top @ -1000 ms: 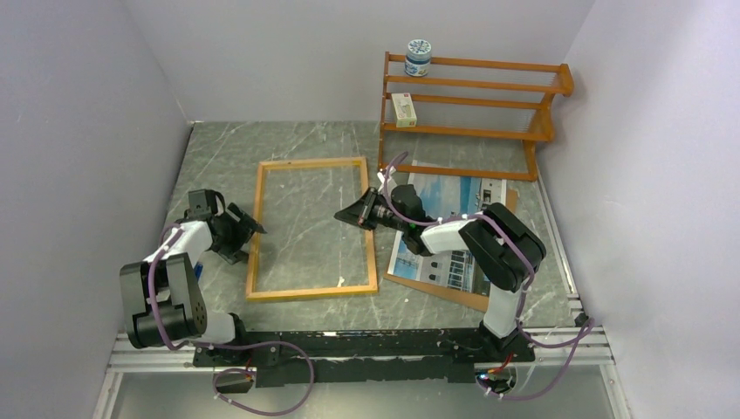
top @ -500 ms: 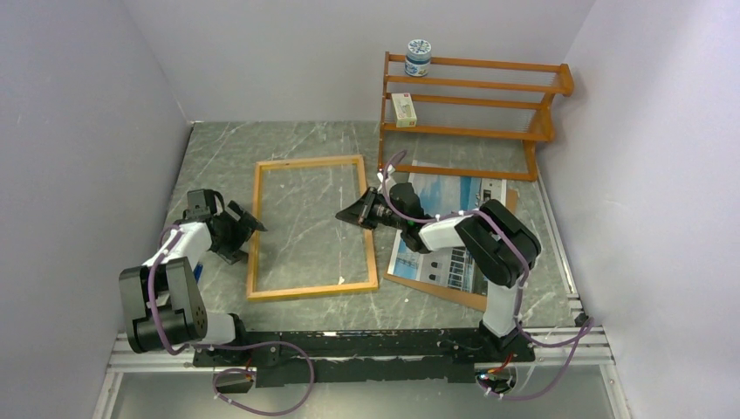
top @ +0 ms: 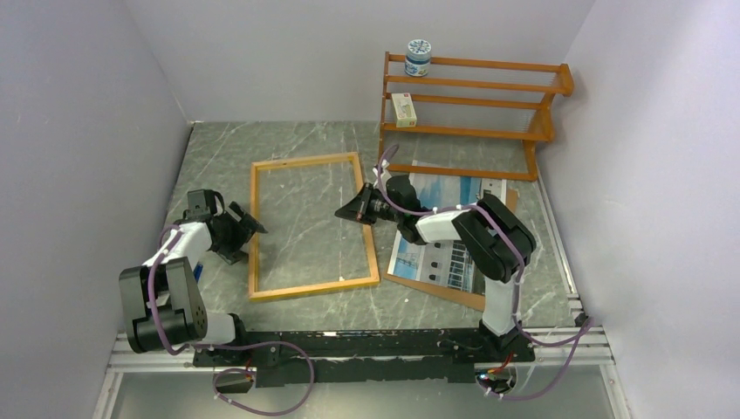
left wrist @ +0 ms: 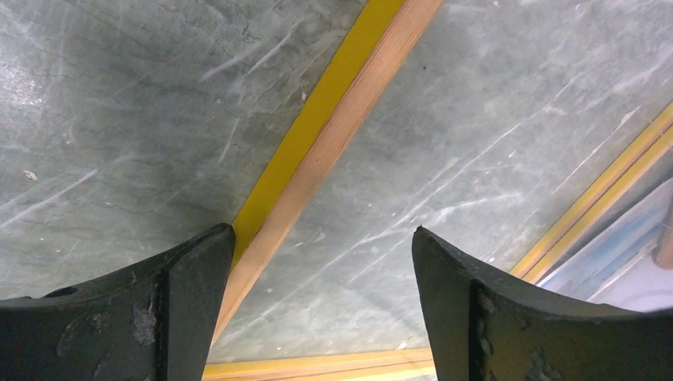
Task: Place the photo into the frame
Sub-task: Place the photo frame item in the photo frame.
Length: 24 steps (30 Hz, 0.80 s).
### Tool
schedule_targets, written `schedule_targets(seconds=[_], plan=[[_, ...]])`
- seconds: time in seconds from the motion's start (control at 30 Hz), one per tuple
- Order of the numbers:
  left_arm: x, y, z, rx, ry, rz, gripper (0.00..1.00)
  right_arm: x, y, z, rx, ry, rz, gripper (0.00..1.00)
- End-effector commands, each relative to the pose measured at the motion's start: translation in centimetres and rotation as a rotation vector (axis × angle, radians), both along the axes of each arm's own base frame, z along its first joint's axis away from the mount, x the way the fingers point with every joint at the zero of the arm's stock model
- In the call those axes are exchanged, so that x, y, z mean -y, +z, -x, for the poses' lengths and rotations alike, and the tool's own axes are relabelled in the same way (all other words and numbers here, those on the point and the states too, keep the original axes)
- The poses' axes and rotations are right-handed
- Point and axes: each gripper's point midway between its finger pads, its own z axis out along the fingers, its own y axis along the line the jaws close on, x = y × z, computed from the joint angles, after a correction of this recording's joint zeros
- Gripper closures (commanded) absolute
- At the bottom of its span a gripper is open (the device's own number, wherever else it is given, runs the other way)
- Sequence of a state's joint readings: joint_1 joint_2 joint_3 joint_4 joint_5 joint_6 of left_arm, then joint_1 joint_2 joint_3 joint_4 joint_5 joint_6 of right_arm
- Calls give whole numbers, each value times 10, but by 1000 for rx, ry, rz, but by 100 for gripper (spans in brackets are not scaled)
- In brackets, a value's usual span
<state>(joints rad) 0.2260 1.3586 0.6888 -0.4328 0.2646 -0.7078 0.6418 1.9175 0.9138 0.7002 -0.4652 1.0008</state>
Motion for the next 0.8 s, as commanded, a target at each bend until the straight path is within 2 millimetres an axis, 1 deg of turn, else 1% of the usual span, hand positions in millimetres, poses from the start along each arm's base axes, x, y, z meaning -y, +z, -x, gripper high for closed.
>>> schedule_targets(seconds=[0.0, 0.2, 0.27, 0.33, 0.43, 0.53, 0.63, 0.77], plan=[[8, 8, -6, 21, -38, 36, 13, -10, 12, -1, 52, 57, -22, 100], [6, 9, -5, 18, -17, 30, 15, -10, 3, 2, -14, 45, -22, 100], [-3, 10, -1, 4, 27, -15, 19, -9, -3, 1, -45, 30, -4, 100], [-13, 18, 1, 23, 77, -70, 21, -8, -7, 1, -62, 25, 14, 99], [-21, 38, 0, 95, 106, -117, 19, -7, -10, -1, -68, 21, 43, 94], [-24, 51, -2, 137, 113, -139, 15, -8, -10, -3, -73, 23, 53, 91], [-25, 52, -3, 139, 117, -144, 13, -9, -12, -4, -77, 26, 71, 86], [-23, 45, -4, 120, 122, -127, 11, -8, -12, -5, -77, 29, 91, 78]])
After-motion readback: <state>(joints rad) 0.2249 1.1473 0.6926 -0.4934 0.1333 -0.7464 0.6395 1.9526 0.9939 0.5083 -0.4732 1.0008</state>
